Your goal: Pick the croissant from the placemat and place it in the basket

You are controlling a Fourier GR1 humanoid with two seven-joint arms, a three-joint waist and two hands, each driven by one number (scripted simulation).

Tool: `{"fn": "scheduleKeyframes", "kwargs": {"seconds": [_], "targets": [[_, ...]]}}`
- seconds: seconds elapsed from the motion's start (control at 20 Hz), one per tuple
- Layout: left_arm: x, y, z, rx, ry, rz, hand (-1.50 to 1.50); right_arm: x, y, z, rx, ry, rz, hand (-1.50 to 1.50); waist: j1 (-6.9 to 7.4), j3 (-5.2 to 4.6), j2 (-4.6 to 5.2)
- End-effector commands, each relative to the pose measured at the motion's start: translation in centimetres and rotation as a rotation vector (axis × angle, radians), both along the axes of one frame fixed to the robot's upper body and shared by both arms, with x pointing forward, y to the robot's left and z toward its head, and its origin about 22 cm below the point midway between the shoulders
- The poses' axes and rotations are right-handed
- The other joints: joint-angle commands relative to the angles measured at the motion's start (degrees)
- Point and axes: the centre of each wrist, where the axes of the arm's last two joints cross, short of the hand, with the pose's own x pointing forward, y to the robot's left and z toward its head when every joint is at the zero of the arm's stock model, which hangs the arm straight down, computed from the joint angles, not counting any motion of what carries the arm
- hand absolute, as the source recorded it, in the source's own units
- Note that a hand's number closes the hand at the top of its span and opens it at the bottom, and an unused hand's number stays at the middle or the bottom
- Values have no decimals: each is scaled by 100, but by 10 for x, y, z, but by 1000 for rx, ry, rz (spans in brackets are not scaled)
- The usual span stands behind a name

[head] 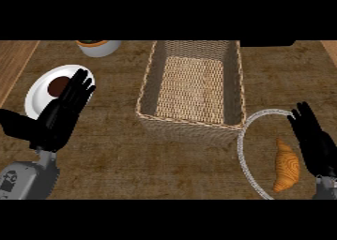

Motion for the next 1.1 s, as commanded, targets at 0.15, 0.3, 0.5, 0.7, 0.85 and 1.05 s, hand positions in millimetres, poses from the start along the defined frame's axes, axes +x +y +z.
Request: {"fn": "scheduleKeyframes", "kwargs": {"seconds": [0.15,0.3,0.5,0.7,0.85,1.05], "targets": [[1,52,3,179,9,236,0,-23,-71,32,-457,-40,-237,150,-144,-203,-34],[-6,53,-16,211,70,320,0,-10,-59,68,-567,-333,-89,150,-138,-190,-57],[-9,44,-23,230,59,295,0,-14,-17,22,-744,-341,-415,-150,-29,-197,-5],[-4,33,-17,228,52,293,0,-13,-28,17,-916,-252,-693,-150,6,-222,13],[-7,42,-20,243,64,302,0,-21,-41,24,-990,-158,-782,-150,-28,-249,-1],[-6,50,-18,231,69,331,0,-58,-55,17,-1073,147,-621,-150,-146,-277,-23]]}}
